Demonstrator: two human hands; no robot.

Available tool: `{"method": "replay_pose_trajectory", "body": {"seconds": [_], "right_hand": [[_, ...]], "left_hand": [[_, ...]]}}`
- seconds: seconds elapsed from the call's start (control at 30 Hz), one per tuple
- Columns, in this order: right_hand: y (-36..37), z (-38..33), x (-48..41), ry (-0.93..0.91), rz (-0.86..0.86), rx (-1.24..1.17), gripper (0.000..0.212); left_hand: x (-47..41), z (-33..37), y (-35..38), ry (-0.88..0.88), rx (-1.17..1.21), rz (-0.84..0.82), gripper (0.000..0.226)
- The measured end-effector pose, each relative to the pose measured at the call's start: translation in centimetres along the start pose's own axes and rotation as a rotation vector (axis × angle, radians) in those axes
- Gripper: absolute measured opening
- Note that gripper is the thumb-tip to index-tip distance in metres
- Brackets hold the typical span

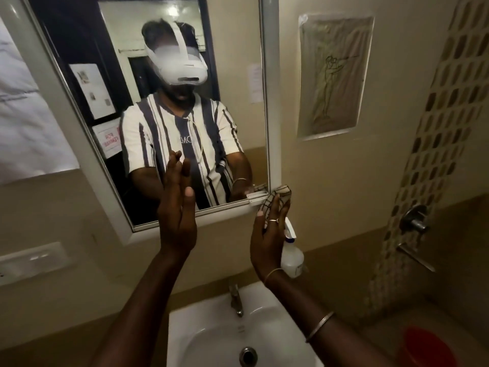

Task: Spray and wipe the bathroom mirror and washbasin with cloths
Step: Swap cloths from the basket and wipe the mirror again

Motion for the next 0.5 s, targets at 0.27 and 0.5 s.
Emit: {"method": "replay_pose_trajectory", "body": {"seconds": [0.27, 0.5], "right_hand": [[5.2, -3.6, 4.6, 0.132, -0.003, -0.032, 0.065], [8.4, -4.9, 7.6, 0.044, -0.107, -0.003, 0.063]], "left_hand": [[1.4, -1.0, -2.3, -0.02, -0.086, -0.018, 0.052], [2.8, -1.9, -4.8, -0.058, -0.083, -0.057, 0.05]]}}
Point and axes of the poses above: each hand's wrist, its own x-axis away from the middle knuckle, its own y-axis out of the palm, z = x × y, the point moved 1 cm from there along -x, towards the middle knuckle, and after that the axes turned 1 degree about z, right-handed, at the moved point
